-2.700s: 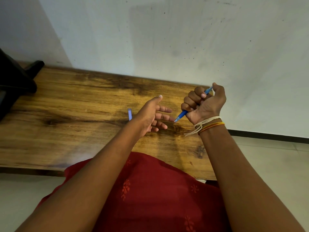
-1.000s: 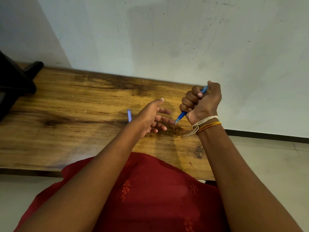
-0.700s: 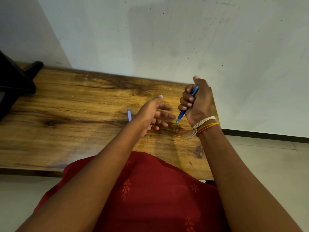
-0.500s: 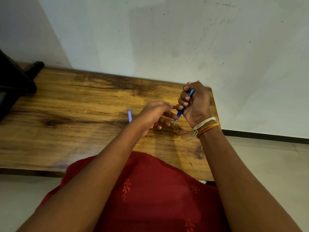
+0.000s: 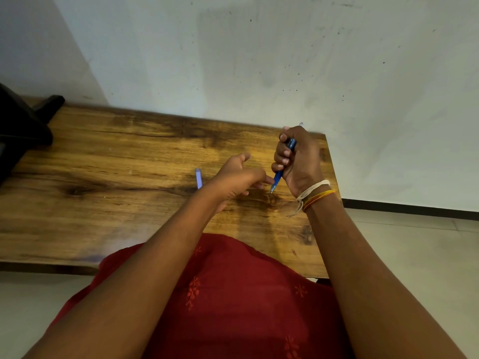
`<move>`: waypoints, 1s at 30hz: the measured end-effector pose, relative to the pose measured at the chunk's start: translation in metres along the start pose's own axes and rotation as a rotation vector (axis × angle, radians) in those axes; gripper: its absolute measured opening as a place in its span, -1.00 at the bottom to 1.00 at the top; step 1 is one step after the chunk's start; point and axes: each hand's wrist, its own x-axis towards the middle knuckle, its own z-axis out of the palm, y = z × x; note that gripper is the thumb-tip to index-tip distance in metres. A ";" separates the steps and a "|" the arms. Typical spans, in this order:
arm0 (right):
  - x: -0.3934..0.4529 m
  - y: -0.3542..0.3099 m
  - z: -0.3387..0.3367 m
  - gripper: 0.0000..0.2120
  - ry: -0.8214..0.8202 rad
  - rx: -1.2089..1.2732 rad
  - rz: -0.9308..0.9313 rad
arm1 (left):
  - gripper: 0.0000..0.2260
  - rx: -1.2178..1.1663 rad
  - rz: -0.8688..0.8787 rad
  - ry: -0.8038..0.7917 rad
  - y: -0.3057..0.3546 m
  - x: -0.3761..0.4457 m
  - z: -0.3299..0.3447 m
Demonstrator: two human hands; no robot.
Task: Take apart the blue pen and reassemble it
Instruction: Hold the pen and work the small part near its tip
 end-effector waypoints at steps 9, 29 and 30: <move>-0.004 -0.005 0.004 -0.58 -0.018 -0.016 -0.027 | -0.83 -0.113 -0.018 0.090 0.000 0.000 -0.003; -0.008 -0.007 0.001 -0.55 -0.013 0.070 -0.085 | -0.78 -0.076 -0.142 -0.024 0.001 -0.006 -0.002; -0.008 -0.008 0.001 -0.56 -0.011 0.074 -0.084 | -0.78 -0.078 -0.143 -0.030 0.000 -0.005 -0.001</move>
